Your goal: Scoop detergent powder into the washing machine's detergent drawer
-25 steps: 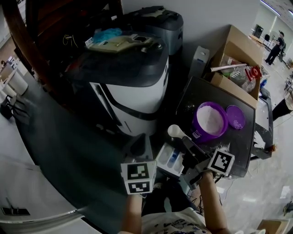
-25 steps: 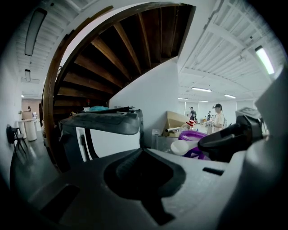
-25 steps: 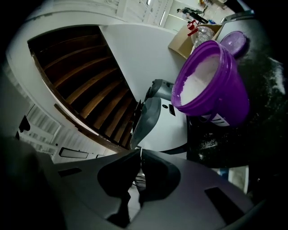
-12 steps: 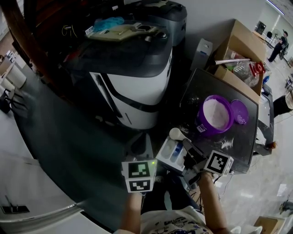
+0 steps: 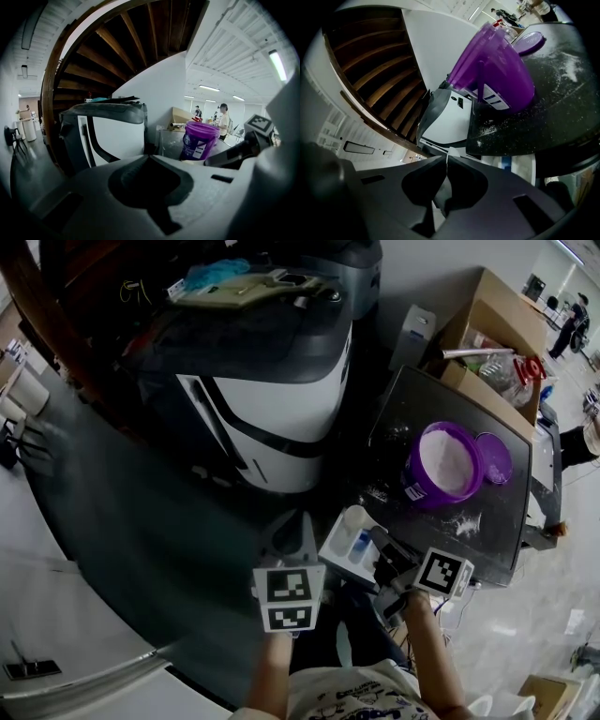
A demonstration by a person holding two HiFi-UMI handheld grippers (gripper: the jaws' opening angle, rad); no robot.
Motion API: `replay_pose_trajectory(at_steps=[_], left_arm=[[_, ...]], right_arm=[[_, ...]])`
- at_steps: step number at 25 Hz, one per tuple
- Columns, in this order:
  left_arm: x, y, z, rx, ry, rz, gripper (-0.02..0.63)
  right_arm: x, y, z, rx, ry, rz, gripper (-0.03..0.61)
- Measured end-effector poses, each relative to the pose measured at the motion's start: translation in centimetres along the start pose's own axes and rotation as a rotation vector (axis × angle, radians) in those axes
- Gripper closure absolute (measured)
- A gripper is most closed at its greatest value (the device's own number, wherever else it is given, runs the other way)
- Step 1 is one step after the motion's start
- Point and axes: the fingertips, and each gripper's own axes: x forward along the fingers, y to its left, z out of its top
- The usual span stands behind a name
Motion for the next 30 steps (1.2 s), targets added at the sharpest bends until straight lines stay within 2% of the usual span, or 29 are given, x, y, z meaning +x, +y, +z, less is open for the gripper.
replay_pose_trajectory(at_steps=[5,12,17,30], left_arm=[[0.3,-0.3,-1.1,-0.004,0.02,-0.008,0.612],[0.7,-0.7,-2.5,-0.015,0.045,-0.019,0.612],[0.7,-0.4,-3.0,-0.022,0.056,-0.015,0.612],[0.2,0.4,-3.7,-0.03,0.055,0.004,0.612]], right_arm=[[-0.2,-1.4,-1.0,0.026,0.02,-0.045,0.56],[0.0,-3.5,-1.8,-0.096,0.052,-0.128,0.56],[0.3,-4.4,-2.2,-0.274,0.099,-0.215,0.56],[2.2,-4.6,-4.1,-0.877,0.252,-0.377,0.56]])
